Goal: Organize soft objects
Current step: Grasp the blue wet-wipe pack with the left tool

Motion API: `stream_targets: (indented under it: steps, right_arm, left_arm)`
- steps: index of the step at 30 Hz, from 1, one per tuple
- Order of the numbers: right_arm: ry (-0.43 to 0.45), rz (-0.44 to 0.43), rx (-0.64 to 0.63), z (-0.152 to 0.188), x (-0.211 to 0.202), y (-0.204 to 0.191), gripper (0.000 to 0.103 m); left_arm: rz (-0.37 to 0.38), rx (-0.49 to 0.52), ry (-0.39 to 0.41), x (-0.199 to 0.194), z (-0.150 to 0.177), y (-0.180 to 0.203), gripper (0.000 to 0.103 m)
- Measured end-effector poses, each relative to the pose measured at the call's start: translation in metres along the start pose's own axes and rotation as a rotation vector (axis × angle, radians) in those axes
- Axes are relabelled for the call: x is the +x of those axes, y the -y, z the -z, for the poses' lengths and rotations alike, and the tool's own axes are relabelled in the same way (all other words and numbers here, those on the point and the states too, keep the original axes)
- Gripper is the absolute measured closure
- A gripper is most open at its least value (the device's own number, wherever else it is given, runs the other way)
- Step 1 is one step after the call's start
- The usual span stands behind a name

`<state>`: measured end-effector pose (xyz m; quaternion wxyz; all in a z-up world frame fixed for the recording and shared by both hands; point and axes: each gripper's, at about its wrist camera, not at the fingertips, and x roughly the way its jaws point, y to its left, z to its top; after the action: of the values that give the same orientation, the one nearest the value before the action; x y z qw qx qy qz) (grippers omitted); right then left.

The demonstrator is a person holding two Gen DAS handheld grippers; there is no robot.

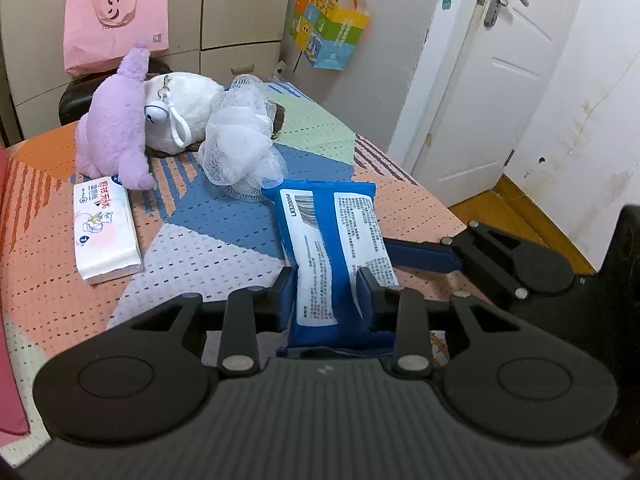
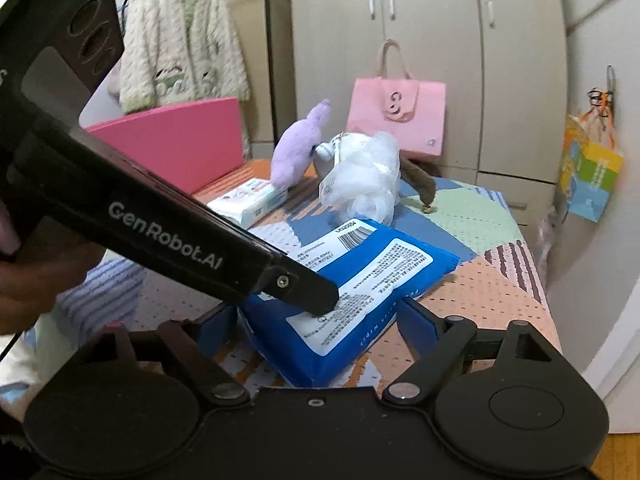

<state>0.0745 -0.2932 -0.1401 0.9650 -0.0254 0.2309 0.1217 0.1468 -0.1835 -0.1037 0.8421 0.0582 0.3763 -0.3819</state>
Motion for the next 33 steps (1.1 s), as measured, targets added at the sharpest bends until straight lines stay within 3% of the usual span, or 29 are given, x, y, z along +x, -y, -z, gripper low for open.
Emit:
stream_targets:
  steps: [4, 11, 15, 23, 33]
  right_arm:
    - [0.023, 0.021, 0.012, 0.003, -0.002, -0.005, 0.016]
    - [0.022, 0.006, 0.024, 0.001, -0.008, -0.011, 0.022]
    - [0.009, -0.040, 0.032, 0.000, -0.014, -0.015, 0.024]
    - [-0.038, -0.086, 0.031, -0.006, -0.022, -0.026, 0.024]
    - [-0.108, -0.148, 0.006, -0.038, -0.041, -0.045, 0.024]
  left_arm:
    - [0.041, -0.050, -0.003, -0.001, 0.000, -0.009, 0.071]
    - [0.034, -0.016, 0.003, -0.010, 0.004, 0.002, 0.071]
    - [0.037, 0.036, -0.024, -0.019, 0.007, 0.012, 0.058]
    - [0.033, 0.051, -0.075, -0.034, 0.013, 0.015, 0.058]
    - [0.062, 0.050, -0.113, -0.078, 0.006, 0.011, 0.058]
